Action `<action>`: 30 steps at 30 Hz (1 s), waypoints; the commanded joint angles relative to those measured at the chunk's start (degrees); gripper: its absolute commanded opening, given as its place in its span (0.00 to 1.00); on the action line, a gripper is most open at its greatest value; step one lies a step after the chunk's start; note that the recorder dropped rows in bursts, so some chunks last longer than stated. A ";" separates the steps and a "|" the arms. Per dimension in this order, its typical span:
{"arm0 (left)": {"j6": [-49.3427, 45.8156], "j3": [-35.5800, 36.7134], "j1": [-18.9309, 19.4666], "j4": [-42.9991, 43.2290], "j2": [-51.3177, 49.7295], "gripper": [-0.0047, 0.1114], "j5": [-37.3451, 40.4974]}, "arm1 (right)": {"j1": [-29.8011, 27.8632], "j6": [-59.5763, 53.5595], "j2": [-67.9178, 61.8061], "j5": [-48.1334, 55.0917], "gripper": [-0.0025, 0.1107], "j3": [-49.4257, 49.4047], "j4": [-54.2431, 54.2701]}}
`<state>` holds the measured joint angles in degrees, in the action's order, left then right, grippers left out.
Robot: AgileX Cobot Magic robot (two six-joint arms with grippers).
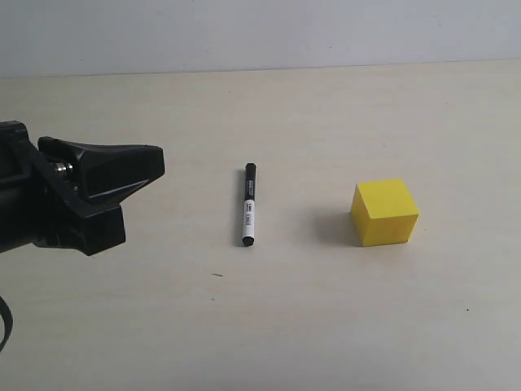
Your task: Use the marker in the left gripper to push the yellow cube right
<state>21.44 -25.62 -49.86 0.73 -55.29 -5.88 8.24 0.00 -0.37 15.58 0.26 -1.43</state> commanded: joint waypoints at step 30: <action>-2.91 4.93 20.61 4.29 16.01 0.04 18.12 | -0.22 0.00 0.37 -0.25 0.02 -0.26 0.03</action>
<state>16.88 -23.70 -36.48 5.05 -45.69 5.04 8.24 0.00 -0.37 15.58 0.26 -1.43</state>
